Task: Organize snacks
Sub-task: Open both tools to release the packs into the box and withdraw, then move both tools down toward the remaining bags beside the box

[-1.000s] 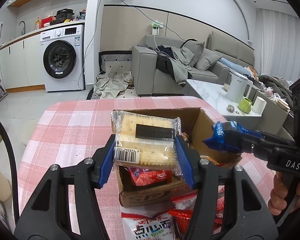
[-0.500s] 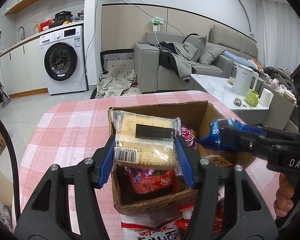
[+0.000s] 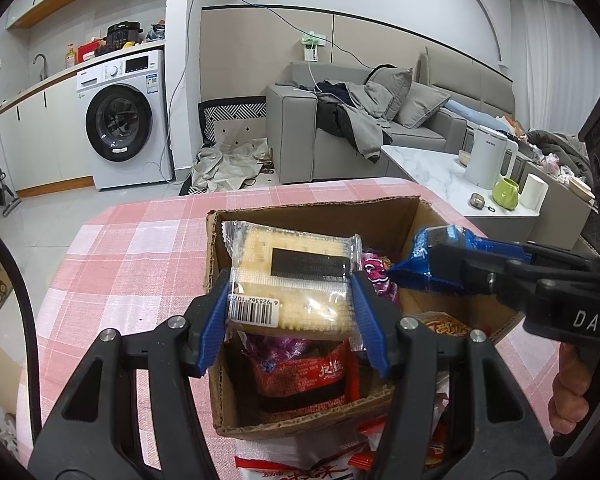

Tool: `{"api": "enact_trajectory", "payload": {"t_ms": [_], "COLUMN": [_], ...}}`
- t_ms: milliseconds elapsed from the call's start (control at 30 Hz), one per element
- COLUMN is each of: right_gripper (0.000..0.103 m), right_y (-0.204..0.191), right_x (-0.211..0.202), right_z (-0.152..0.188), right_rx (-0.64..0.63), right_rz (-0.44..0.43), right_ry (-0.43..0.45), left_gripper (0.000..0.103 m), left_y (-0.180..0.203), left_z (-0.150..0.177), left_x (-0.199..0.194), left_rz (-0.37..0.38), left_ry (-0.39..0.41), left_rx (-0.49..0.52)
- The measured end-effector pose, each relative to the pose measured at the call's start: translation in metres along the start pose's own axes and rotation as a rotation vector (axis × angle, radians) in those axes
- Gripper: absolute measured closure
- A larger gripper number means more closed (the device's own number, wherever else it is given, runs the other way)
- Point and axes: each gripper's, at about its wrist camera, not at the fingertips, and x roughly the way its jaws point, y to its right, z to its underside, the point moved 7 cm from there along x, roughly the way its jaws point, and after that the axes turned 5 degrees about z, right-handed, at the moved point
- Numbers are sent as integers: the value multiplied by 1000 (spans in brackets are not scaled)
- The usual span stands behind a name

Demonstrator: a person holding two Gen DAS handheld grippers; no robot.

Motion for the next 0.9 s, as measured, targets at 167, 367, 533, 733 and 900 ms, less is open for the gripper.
{"api": "enact_trajectory", "payload": {"t_ms": [167, 367, 533, 733, 900], "right_gripper": [53, 27, 1, 1, 0], "right_y": [2, 9, 14, 18, 20], "right_x": [-3, -23, -42, -59, -69], "right_z": [-1, 2, 13, 31, 44], "right_rx": [5, 7, 15, 4, 5], "right_rz": [9, 27, 22, 55, 59], "right_ry": [10, 34, 41, 42, 24], "left_gripper": [47, 25, 14, 0, 0], "left_y": [-6, -14, -13, -5, 2], "left_z": [0, 0, 5, 18, 35], "left_x": [3, -15, -37, -69, -88], "left_rz": [12, 21, 12, 2, 5], "left_ry": [28, 59, 75, 91, 78], "left_rx": [-20, -31, -28, -25, -5]}}
